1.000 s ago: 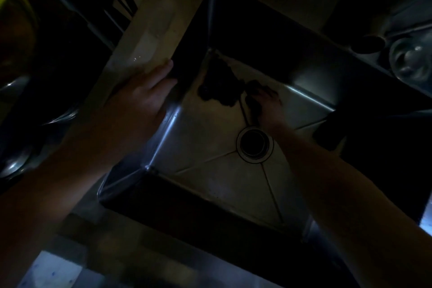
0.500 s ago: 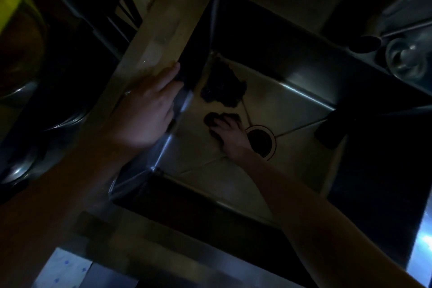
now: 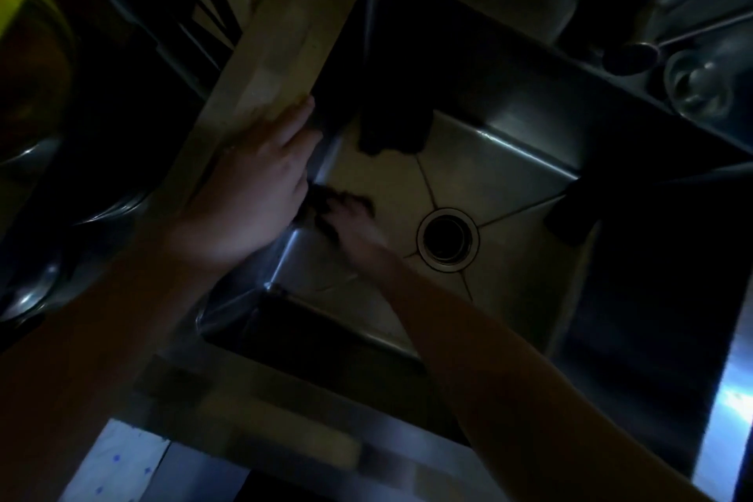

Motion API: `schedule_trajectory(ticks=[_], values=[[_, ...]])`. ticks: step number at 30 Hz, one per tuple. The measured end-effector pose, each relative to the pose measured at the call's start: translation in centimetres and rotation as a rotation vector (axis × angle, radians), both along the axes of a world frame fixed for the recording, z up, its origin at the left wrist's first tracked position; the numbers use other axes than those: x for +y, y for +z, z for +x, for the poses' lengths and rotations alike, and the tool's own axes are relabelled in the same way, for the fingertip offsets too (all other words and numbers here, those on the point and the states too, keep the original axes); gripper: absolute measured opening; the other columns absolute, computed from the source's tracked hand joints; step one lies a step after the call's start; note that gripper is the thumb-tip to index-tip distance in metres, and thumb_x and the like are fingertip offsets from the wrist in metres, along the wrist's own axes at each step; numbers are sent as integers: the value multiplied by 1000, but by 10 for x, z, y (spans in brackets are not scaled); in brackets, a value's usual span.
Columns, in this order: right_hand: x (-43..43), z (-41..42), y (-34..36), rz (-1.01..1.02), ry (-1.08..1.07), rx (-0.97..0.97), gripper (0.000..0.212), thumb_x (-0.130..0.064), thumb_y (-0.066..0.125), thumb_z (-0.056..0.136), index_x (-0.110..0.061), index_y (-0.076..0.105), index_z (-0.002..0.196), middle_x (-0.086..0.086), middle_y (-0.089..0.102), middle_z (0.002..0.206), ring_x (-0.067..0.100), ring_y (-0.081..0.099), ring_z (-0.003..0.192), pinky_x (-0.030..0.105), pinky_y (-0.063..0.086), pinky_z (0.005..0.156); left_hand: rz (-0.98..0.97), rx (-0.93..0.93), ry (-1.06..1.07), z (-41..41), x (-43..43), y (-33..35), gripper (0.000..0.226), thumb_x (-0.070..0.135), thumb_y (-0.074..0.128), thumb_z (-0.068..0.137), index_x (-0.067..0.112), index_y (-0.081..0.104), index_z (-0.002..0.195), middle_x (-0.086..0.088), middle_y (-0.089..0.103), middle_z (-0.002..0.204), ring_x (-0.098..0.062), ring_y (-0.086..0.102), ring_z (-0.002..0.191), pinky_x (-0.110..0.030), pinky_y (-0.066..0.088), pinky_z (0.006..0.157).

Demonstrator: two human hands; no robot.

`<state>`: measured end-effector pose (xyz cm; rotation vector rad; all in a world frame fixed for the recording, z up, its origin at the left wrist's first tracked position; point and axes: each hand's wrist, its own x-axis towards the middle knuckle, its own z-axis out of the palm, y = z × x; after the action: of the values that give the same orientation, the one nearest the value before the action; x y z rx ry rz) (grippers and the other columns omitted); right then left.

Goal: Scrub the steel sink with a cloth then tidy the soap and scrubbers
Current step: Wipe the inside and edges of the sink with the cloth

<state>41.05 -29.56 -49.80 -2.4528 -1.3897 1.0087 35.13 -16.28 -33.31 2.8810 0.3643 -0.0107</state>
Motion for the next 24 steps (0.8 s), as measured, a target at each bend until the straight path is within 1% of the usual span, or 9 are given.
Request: schedule_trajectory(ticks=[3, 6, 8, 11, 15, 17, 19, 21, 24], values=[[-32, -40, -3, 40, 305, 28, 39, -21, 36, 99, -20, 47, 136, 3, 33, 151, 28, 22, 140, 40, 19, 115, -6, 4, -1, 1, 1, 1, 35, 4, 59, 79, 1, 57, 114, -14, 37, 147, -40, 51, 115, -46, 43, 95], [-79, -52, -5, -74, 497, 61, 39, -24, 32, 101, -20, 43, 138, 0, 27, 154, 22, 16, 144, 41, 16, 117, -21, 10, -3, 1, 2, 1, 35, 3, 60, 79, 0, 58, 114, -14, 36, 147, -41, 52, 113, -46, 44, 93], [-112, -41, 0, -120, 343, 157, 39, -19, 41, 98, -16, 47, 136, 2, 26, 155, 26, 17, 144, 41, 19, 117, -33, 15, -2, 1, 2, 0, 37, 4, 60, 79, 0, 57, 116, -14, 34, 148, -41, 50, 116, -47, 43, 94], [-166, -14, 15, -147, 32, 172, 41, -12, 49, 94, -15, 49, 135, 5, 26, 155, 26, 20, 143, 30, 16, 115, -65, 38, 10, -1, -1, -3, 41, 5, 61, 80, 0, 54, 121, -14, 27, 151, -40, 42, 126, -49, 39, 99], [-222, 25, 24, -83, -564, 117, 45, 4, 48, 89, -3, 49, 133, 14, 29, 152, 29, 28, 140, 18, 16, 111, -65, 69, 12, -4, -4, -7, 44, 5, 60, 82, -2, 52, 124, -14, 22, 153, -40, 36, 131, -51, 36, 104], [-236, 42, 22, -51, -876, 85, 46, 7, 49, 87, 0, 48, 133, 19, 36, 147, 33, 33, 137, 29, 23, 115, -70, 65, 42, -3, -4, -6, 44, 6, 60, 82, 0, 51, 125, -13, 22, 153, -40, 38, 129, -50, 38, 102], [-239, 60, 18, -55, -1116, 32, 50, 6, 49, 87, 1, 44, 136, 19, 38, 146, 33, 36, 135, 31, 26, 111, -71, 58, 58, -3, -6, -6, 44, 7, 60, 82, 2, 50, 125, -12, 21, 154, -40, 40, 128, -51, 39, 101], [-232, 74, 13, -83, -1148, -27, 53, 6, 51, 85, 1, 43, 137, 18, 35, 148, 32, 36, 135, 27, 25, 109, -67, 58, 36, -3, -10, -5, 45, 6, 59, 81, 2, 49, 125, -13, 20, 154, -40, 39, 128, -53, 39, 101], [-207, 79, 10, -99, -819, -90, 51, 1, 50, 85, -3, 47, 135, 18, 37, 148, 31, 36, 135, 25, 23, 107, -54, 71, -6, -6, -29, -5, 43, 4, 61, 79, 2, 52, 121, -15, 24, 152, -40, 38, 129, -52, 38, 100]])
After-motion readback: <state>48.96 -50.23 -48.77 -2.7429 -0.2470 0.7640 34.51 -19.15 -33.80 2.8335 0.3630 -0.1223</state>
